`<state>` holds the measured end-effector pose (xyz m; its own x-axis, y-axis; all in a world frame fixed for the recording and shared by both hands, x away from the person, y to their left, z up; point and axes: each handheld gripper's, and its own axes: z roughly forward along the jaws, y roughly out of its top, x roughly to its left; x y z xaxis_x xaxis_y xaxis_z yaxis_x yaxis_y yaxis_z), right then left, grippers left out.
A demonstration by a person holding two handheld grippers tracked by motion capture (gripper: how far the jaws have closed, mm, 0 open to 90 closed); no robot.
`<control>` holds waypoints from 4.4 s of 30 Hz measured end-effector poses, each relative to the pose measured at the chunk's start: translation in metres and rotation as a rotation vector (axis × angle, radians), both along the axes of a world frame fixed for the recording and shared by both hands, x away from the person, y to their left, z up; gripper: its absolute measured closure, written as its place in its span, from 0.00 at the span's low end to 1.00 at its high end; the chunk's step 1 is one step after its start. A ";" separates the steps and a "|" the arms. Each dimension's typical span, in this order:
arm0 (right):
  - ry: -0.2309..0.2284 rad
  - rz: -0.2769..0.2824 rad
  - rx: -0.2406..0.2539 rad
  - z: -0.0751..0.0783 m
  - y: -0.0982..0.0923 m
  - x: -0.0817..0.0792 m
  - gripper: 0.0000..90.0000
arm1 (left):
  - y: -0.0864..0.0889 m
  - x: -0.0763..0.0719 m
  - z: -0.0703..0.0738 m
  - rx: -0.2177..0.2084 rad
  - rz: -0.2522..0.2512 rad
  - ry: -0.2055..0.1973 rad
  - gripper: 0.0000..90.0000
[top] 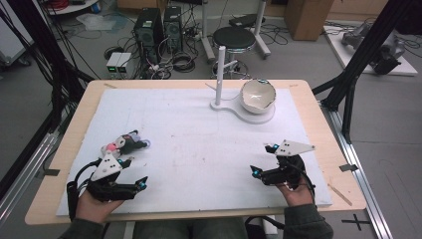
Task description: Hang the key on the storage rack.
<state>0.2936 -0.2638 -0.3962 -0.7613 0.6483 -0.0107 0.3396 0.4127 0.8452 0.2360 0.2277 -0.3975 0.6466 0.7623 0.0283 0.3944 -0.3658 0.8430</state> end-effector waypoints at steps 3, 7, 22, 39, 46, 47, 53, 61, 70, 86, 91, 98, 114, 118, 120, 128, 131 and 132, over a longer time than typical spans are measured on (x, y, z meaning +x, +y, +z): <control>-0.001 -0.004 0.004 0.000 -0.001 0.001 0.12 | 0.000 0.000 0.000 -0.001 0.000 -0.003 0.24; -0.002 -0.004 0.003 -0.001 -0.001 0.001 0.12 | 0.000 0.000 0.000 -0.005 -0.002 -0.005 0.25; 0.003 0.008 -0.004 -0.002 0.000 0.002 0.12 | 0.003 0.001 0.002 -0.003 -0.008 -0.008 0.25; 0.016 0.021 -0.012 -0.002 0.003 -0.001 0.12 | 0.004 0.001 0.008 0.011 -0.025 -0.013 0.26; 0.017 0.024 -0.004 -0.002 0.002 0.000 0.12 | 0.010 0.008 0.018 0.025 -0.028 -0.021 0.26; 0.022 0.020 -0.004 -0.002 0.002 -0.001 0.12 | 0.011 0.009 0.020 0.031 -0.030 -0.024 0.26; 0.012 0.024 -0.003 -0.001 0.002 0.000 0.12 | 0.020 0.017 0.026 0.040 -0.023 -0.016 0.26; 0.009 0.026 -0.004 -0.001 0.004 0.001 0.12 | 0.037 0.029 0.037 0.040 0.018 -0.006 0.27; 0.016 0.029 -0.002 -0.001 0.004 0.002 0.12 | 0.044 0.043 0.056 0.076 0.026 0.000 0.28; 0.014 0.045 -0.012 -0.002 0.008 0.004 0.12 | 0.055 0.076 0.060 0.110 0.031 0.073 0.28; 0.014 0.041 -0.007 -0.002 0.006 0.004 0.12 | 0.060 0.087 0.057 0.111 0.033 0.092 0.29; 0.014 0.042 -0.005 -0.002 0.006 0.005 0.12 | 0.062 0.100 0.048 0.136 0.042 0.138 0.29; 0.017 0.047 0.004 -0.002 0.005 0.006 0.12 | 0.068 0.118 0.024 0.174 0.062 0.234 0.30; 0.022 0.046 0.005 -0.003 0.006 0.006 0.12 | 0.071 0.120 0.019 0.172 0.065 0.257 0.31; 0.018 0.051 0.004 -0.003 0.006 0.007 0.12 | 0.071 0.120 0.015 0.164 0.067 0.265 0.32; 0.025 0.053 0.000 -0.002 0.006 0.006 0.12 | 0.068 0.123 0.006 0.193 0.065 0.285 0.33; 0.019 0.054 0.003 -0.002 0.006 0.006 0.12 | 0.068 0.124 0.003 0.201 0.061 0.297 0.35; 0.019 0.054 0.003 -0.002 0.006 0.006 0.12 | 0.068 0.124 0.002 0.200 0.061 0.300 0.36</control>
<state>0.2997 -0.2583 -0.3982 -0.7954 0.6060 0.0054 0.3324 0.4288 0.8401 0.3598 0.2953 -0.3958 0.6025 0.7981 -0.0033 0.6394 -0.4802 0.6005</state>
